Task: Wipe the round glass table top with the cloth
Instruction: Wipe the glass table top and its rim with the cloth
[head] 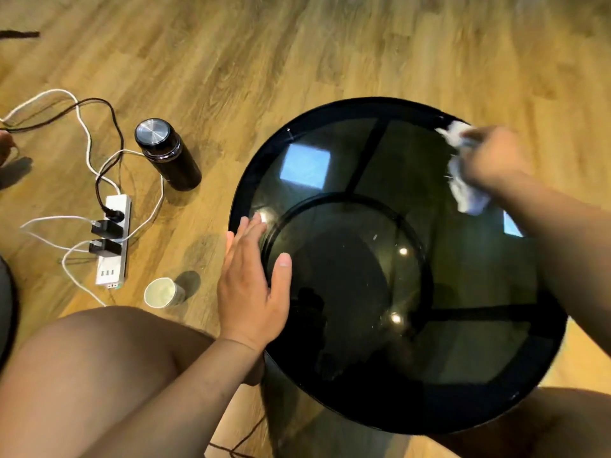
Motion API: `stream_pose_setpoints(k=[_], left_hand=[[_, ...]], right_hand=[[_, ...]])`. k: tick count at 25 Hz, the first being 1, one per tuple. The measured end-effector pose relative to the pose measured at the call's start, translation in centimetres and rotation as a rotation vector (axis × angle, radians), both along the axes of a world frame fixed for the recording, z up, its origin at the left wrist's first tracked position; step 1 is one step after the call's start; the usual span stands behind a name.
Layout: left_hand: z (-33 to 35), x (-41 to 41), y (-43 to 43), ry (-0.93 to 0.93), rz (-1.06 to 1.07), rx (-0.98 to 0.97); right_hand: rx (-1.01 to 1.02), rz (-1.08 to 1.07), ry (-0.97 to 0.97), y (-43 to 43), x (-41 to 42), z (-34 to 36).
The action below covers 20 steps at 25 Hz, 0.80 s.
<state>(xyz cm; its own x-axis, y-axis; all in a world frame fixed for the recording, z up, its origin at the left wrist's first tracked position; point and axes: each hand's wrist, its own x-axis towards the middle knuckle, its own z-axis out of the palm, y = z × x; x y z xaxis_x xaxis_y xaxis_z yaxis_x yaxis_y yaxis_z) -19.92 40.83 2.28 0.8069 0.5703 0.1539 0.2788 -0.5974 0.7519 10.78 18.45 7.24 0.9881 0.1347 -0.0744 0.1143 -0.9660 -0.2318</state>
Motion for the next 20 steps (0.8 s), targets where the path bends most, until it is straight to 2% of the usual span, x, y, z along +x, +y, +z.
stream_pose_setpoints(k=[3, 6, 8, 11, 13, 15, 17, 20], left_hand=[[-0.3, 0.0, -0.1, -0.026, -0.011, 0.041], [-0.7, -0.1, 0.1, -0.029, -0.021, 0.044], [-0.8, -0.1, 0.3, -0.024, -0.033, 0.046], [-0.6, 0.0, 0.4, -0.05, -0.047, 0.03], [-0.5, 0.1, 0.4, -0.058, -0.04, 0.019], [-0.3, 0.0, 0.4, -0.05, -0.021, -0.001], [-0.1, 0.1, 0.2, -0.032, -0.02, -0.009], [0.3, 0.0, 0.2, -0.015, -0.021, -0.016]], right_hand=[[0.034, -0.105, -0.014, -4.1, -1.7, 0.7], [0.047, -0.053, -0.073, 2.0, -2.6, 0.2], [0.052, 0.144, -0.103, 8.3, -4.3, -0.7], [0.032, 0.551, -0.087, 18.1, -9.3, -2.4], [0.11, 0.649, -0.033, 22.1, -12.1, -2.5], [0.143, 0.687, -0.009, 23.3, -12.1, -2.5], [0.074, 0.677, -0.024, 23.4, -9.6, -2.5], [0.045, 0.475, -0.073, 23.4, -4.4, -2.2]])
